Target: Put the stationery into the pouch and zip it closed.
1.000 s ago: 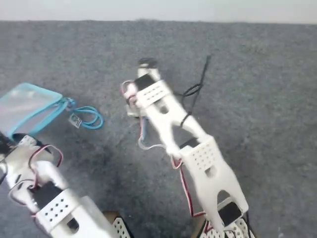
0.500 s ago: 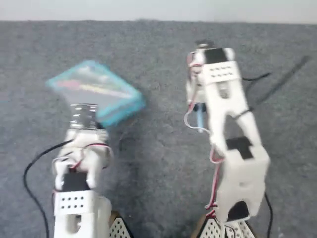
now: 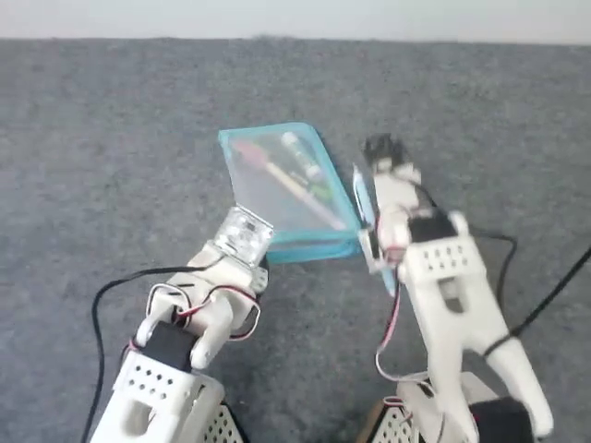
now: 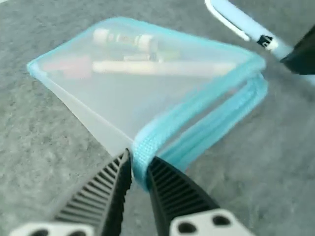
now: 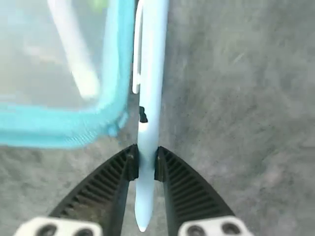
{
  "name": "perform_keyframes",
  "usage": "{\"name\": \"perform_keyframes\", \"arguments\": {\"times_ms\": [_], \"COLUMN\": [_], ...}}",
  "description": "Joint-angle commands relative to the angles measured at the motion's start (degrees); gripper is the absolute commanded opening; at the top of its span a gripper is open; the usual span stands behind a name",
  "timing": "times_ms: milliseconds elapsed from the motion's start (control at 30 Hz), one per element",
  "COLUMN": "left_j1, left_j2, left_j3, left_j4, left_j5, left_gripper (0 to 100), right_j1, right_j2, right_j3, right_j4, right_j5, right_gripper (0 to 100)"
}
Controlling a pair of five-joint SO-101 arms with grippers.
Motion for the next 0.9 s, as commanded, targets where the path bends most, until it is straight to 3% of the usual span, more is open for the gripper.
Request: {"name": "perform_keyframes", "arguments": {"times_ms": [0, 200, 367, 600, 867], "left_j1": [-0.18, -2.73, -2.73, -2.55, -2.64], "left_j2": [0.7, 0.7, 0.7, 0.7, 0.7], "left_j3": [4.88, 14.02, 12.79, 10.15, 9.89], "left_j4": [-5.1, -19.43, -19.43, -14.68, -14.51], "left_j5": [-7.82, -4.4, -0.79, -0.53, -0.53], "left_gripper": [1, 1, 1, 1, 1], "right_j1": [1.1, 4.79, 4.97, 4.97, 4.97], "right_j2": [-4.18, -4.35, -4.79, -4.79, -4.62], "right_j3": [3.87, 12.84, 15.56, 15.65, 15.82], "right_j4": [-5.32, -17.01, -19.3, -19.03, -19.12], "right_j5": [1.32, 1.32, 1.67, 1.67, 1.58], "right_gripper": [0.9, 0.9, 0.9, 0.9, 0.9]}}
